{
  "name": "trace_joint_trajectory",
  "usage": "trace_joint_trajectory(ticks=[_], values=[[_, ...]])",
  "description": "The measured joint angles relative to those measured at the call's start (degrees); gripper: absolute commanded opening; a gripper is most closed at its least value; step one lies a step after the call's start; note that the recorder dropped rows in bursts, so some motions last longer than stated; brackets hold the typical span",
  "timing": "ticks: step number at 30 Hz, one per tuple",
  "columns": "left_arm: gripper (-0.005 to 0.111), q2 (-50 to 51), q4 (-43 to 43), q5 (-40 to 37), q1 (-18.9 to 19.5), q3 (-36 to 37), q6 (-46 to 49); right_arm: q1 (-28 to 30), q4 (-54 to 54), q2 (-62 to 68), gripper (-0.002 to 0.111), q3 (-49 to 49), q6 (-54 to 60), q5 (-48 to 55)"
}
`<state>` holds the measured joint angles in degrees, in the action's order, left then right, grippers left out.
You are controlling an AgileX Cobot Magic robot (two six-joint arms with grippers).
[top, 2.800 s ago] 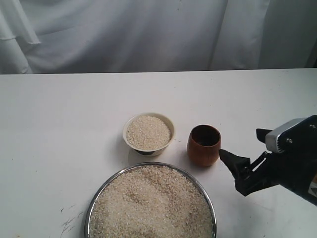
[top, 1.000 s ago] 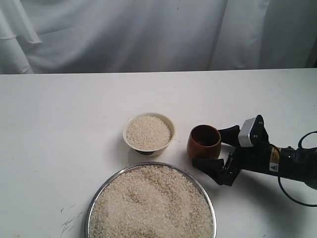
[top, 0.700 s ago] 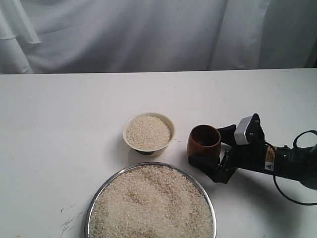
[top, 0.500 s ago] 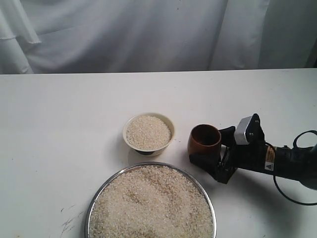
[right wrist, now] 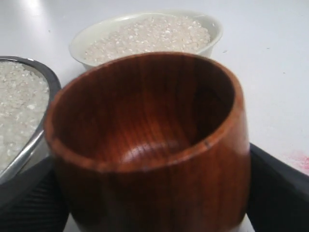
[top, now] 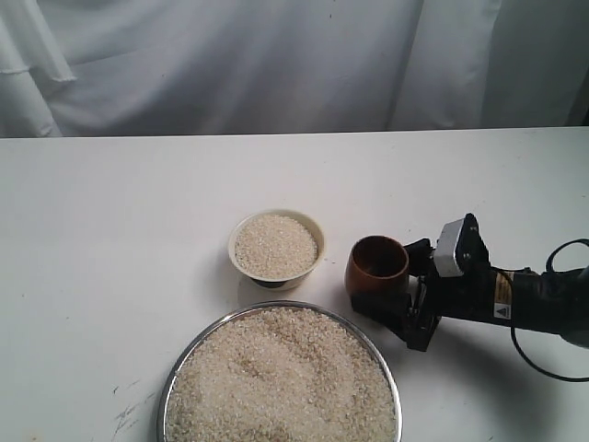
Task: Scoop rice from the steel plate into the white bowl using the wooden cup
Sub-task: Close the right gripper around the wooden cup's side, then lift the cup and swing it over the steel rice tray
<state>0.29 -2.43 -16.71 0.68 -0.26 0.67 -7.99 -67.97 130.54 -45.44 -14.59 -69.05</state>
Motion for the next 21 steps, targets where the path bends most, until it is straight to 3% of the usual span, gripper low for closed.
trace_joint_trajectory(ticks=[14, 17, 21], values=[[0.0, 0.0, 0.0, 0.0, 0.0, 0.0, 0.0, -0.6, 0.7, -6.1, 0.0, 0.1, -6.4, 1.1], [0.0, 0.0, 0.0, 0.0, 0.0, 0.0, 0.0, -2.6, 2.7, -13.3, 0.0, 0.1, -6.7, 8.3], [0.0, 0.0, 0.0, 0.0, 0.0, 0.0, 0.0, -6.8, 3.7, -26.2, 0.0, -2.3, -6.8, 25.5]])
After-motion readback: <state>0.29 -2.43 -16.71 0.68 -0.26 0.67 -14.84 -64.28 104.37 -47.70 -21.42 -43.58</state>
